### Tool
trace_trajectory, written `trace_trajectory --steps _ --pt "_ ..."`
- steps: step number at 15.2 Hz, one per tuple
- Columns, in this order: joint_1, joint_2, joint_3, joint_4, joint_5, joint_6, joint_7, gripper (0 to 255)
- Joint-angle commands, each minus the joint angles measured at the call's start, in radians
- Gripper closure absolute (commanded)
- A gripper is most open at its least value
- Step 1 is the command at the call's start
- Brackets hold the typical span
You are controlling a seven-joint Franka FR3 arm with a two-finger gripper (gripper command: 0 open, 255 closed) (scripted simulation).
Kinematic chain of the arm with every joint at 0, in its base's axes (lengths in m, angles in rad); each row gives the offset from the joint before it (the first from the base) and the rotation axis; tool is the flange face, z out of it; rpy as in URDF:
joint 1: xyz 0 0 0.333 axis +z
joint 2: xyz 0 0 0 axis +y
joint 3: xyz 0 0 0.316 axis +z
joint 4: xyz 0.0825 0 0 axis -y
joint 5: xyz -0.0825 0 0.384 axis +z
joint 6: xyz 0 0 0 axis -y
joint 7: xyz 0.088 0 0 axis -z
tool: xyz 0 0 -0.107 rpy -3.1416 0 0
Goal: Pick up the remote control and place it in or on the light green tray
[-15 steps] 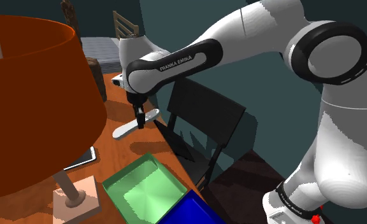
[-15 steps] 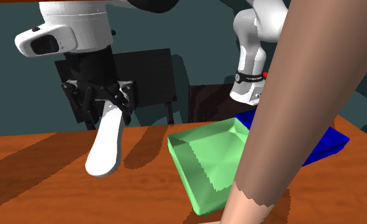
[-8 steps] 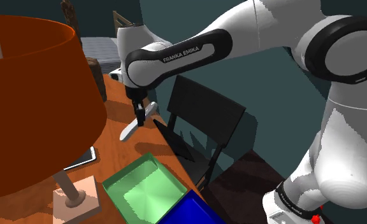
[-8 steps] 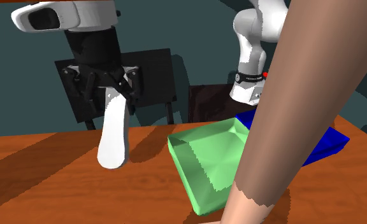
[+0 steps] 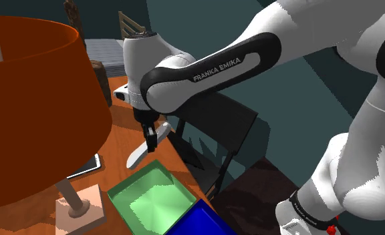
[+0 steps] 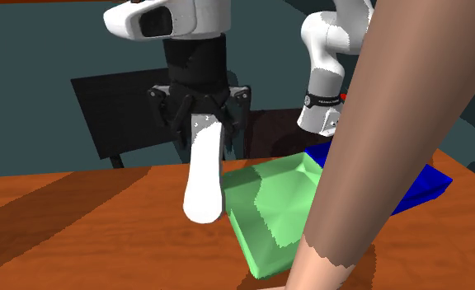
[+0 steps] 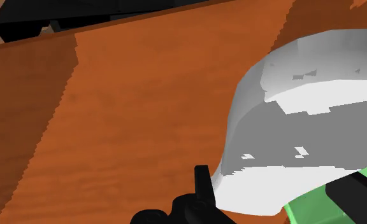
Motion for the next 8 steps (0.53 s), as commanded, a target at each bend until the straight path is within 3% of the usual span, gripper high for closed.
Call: trace_trajectory --steps 1,8 --pt "0.019 -0.05 0.019 -0.061 0.013 0.013 0.035 255" --pt "0.091 -0.172 0.088 -0.201 0.058 0.038 0.154 255"
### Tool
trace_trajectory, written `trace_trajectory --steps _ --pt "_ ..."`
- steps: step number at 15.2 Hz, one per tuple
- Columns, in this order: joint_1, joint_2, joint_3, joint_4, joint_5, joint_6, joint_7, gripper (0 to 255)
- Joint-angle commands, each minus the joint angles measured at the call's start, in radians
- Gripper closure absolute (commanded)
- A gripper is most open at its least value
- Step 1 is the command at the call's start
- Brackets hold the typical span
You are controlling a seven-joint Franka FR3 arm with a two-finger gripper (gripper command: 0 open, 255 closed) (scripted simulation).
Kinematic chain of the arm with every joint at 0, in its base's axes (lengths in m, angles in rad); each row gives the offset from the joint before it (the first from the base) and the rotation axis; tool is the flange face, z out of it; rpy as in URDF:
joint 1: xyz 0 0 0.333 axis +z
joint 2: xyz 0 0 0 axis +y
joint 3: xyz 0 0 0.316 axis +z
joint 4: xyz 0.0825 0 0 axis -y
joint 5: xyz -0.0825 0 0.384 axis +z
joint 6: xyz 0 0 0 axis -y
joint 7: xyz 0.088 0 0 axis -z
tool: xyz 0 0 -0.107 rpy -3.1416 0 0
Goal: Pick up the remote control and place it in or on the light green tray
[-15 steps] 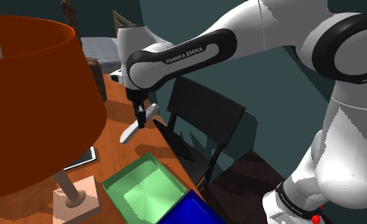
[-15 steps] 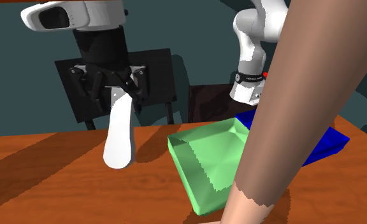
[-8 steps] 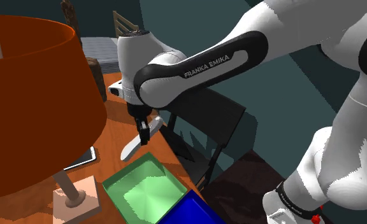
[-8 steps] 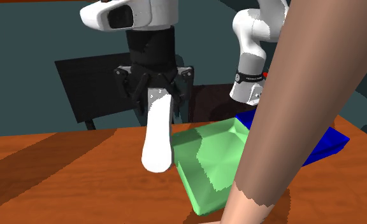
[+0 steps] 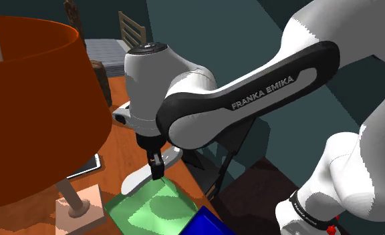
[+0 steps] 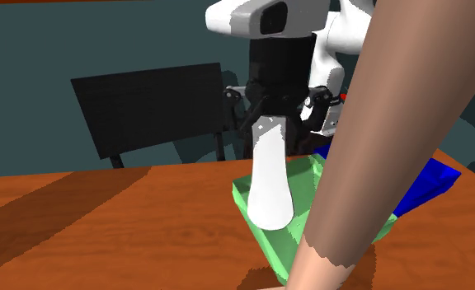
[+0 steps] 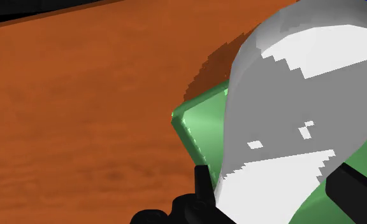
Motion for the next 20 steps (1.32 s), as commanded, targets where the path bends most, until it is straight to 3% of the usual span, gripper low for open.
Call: trace_trajectory --steps 1,17,20 --pt "0.025 -0.039 0.025 -0.039 0.017 0.003 0.04 255" --pt "0.036 0.08 0.026 -0.125 -0.048 0.197 0.097 255" --pt "0.036 0.08 0.026 -0.125 -0.048 0.197 0.097 255"
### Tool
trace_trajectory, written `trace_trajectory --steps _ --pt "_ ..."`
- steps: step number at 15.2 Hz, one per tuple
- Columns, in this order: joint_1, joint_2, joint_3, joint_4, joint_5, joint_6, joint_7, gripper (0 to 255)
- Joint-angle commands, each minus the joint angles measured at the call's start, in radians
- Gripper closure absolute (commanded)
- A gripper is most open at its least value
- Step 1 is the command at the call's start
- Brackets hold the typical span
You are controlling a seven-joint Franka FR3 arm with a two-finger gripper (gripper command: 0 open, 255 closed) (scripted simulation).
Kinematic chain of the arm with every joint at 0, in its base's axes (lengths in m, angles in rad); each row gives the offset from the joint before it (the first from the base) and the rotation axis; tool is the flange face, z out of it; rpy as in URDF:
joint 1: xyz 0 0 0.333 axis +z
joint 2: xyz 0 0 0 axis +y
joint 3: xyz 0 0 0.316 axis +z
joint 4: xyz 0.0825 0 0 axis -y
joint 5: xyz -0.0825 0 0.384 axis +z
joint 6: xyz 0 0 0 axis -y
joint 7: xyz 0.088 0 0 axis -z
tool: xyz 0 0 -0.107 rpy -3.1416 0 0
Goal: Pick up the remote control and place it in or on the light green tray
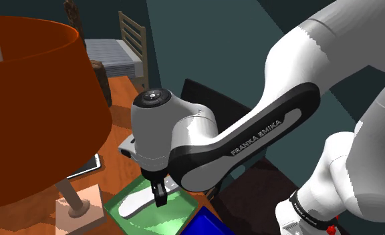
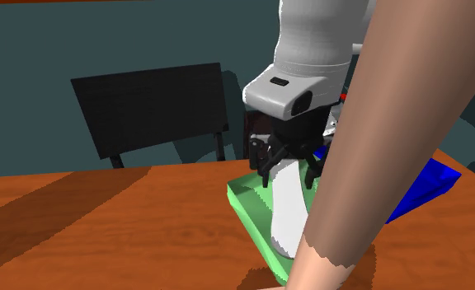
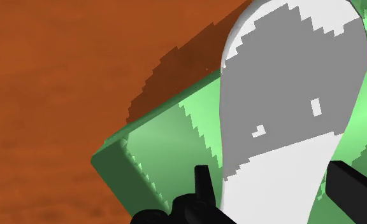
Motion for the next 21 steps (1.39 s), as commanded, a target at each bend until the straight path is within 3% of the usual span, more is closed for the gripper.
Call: trace_trajectory --steps 1,4,5,10,14,21 --pt "0.0 0.002 0.0 0.0 -0.001 0.003 0.001 255" --pt "0.0 0.002 0.0 0.0 -0.001 0.003 0.001 255" --pt "0.0 0.002 0.0 0.001 -0.001 0.003 0.001 0" --pt "0.0 0.002 0.0 0.0 -0.001 0.003 0.001 0" --pt "-0.006 -0.083 0.006 0.045 0.048 -0.119 -0.034 0" --pt "-0.006 -0.083 0.005 0.045 0.048 -0.119 -0.034 0"
